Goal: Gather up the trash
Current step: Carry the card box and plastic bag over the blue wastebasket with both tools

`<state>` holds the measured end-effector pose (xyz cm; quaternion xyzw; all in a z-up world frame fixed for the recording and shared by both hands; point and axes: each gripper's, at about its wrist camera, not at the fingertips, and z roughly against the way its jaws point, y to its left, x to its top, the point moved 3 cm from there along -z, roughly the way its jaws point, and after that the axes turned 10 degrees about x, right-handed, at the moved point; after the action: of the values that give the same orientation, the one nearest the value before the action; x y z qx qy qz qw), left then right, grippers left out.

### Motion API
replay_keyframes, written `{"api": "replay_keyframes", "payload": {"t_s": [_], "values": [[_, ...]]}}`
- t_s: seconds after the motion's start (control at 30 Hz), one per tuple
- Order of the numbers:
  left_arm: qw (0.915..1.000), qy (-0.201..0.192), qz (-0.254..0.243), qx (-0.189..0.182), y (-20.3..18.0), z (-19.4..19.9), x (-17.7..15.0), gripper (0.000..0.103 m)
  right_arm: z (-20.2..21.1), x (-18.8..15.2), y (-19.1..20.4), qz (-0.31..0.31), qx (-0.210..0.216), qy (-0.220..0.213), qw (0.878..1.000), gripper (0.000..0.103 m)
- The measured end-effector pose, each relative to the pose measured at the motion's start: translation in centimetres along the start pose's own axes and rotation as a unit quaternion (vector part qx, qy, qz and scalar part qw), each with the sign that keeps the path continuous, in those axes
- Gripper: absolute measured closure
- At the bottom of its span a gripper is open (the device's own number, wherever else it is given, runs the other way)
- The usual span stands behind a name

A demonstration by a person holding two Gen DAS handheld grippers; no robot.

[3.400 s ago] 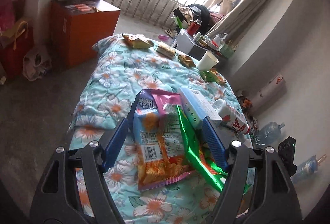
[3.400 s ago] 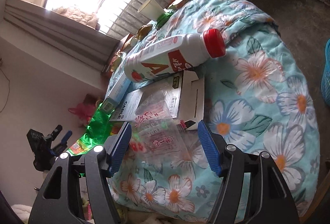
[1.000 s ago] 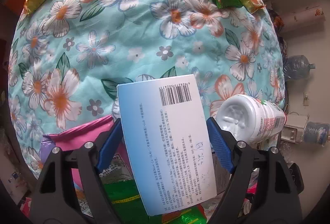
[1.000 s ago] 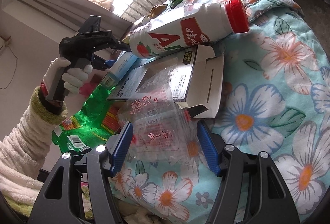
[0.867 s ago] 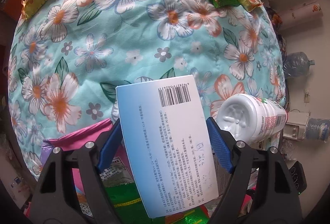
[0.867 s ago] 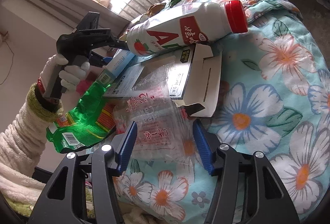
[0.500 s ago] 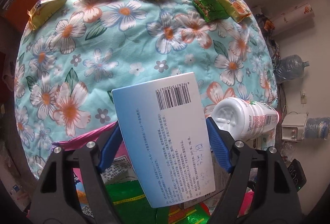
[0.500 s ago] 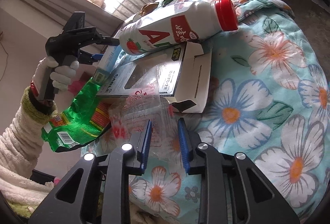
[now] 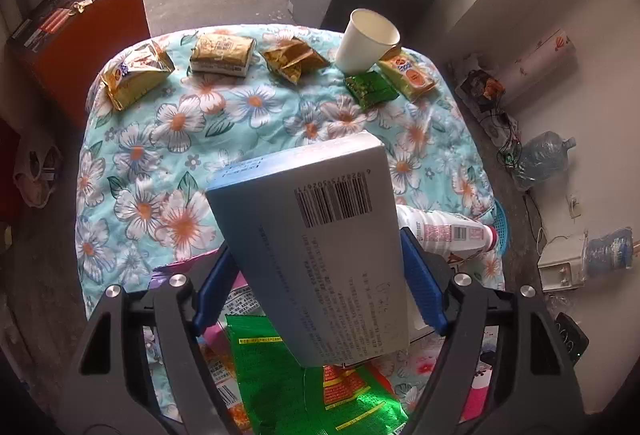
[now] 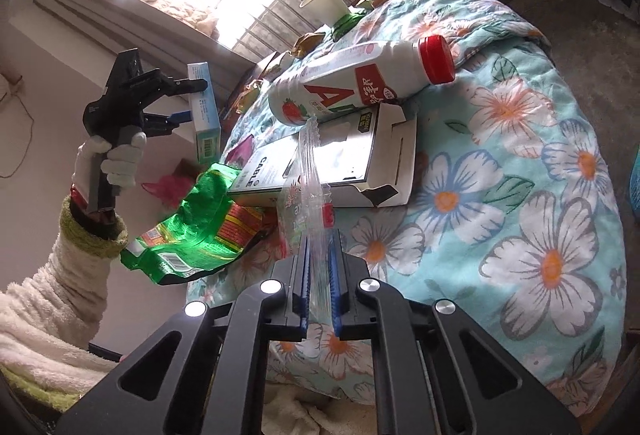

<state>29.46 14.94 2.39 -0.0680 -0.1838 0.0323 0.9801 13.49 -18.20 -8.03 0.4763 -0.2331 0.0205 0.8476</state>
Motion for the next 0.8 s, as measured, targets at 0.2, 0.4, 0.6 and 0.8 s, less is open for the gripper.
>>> {"api": "replay_keyframes", "payload": {"t_s": [0.2, 0.4, 0.6, 0.8], "values": [[0.9987, -0.042, -0.021, -0.019, -2.8, 4.5, -0.2, 0.030, 3.0, 0.2, 1.5, 0.011, 0.015, -0.042, 0.999, 0.095], [0.9942, -0.072, -0.063, -0.049, -8.5, 7.8, -0.5, 0.030, 7.0, 0.4, 2.4, 0.023, 0.016, -0.094, 0.995, 0.095], [0.9870, -0.079, -0.118, -0.075, -16.2, 8.4, -1.0, 0.030, 11.8, 0.4, 1.1, 0.008, 0.009, -0.158, 0.987, 0.095], [0.9775, -0.070, -0.180, -0.085, -25.7, 7.2, -1.8, 0.030, 17.6, -0.7, -1.9, -0.020, -0.025, -0.236, 0.971, 0.095]]}}
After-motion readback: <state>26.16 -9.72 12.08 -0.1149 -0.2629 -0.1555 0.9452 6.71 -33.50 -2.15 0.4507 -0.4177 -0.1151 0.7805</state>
